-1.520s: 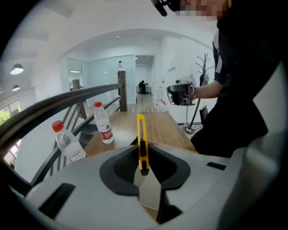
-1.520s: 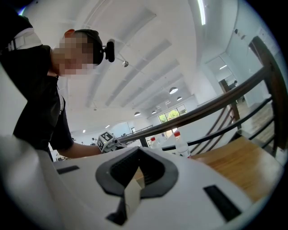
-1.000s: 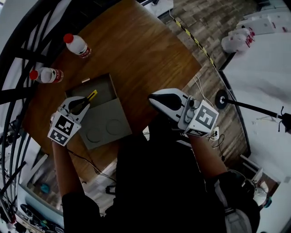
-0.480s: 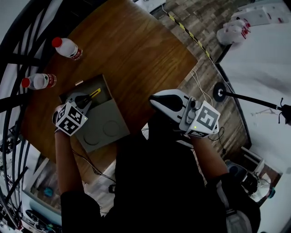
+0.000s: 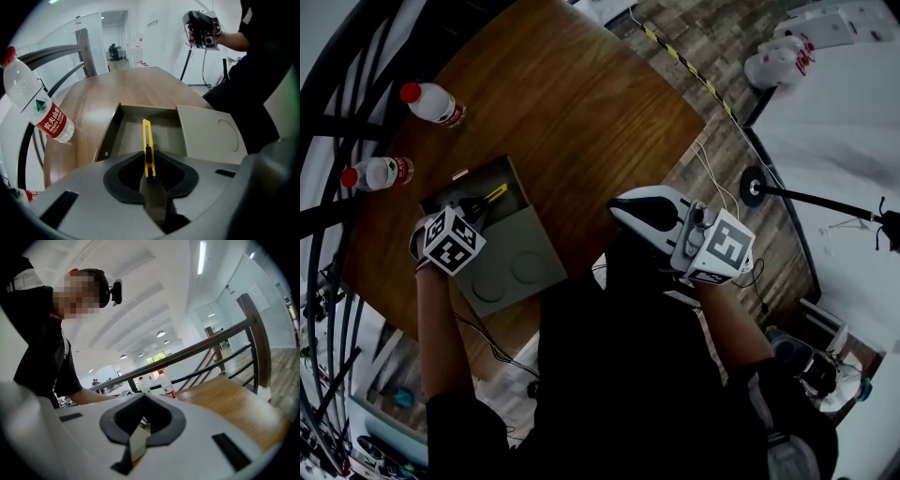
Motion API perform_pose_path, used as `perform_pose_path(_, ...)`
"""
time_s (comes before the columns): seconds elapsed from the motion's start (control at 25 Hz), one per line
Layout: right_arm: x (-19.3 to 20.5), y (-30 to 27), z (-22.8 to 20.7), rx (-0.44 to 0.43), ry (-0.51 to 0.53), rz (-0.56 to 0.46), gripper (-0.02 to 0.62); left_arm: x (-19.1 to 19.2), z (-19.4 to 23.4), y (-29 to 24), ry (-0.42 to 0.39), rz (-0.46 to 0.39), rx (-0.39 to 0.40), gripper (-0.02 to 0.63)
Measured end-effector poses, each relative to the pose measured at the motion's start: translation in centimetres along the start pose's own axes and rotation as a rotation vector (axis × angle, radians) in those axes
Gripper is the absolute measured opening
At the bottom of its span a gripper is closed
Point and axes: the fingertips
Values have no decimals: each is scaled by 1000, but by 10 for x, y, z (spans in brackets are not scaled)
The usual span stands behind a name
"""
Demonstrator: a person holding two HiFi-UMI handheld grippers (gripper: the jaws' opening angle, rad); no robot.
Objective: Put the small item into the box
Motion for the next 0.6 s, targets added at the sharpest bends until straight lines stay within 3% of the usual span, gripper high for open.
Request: perform_pose_path(0.6,0,2,-6,10,-5,0,11,13,4,-4,17,80,9,78)
Point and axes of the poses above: the fingertips, and each gripper's own axes: y backward along the fingers, z to its left, x out of its underside, and after that the axes turned 7 degrees about -z, right-handed
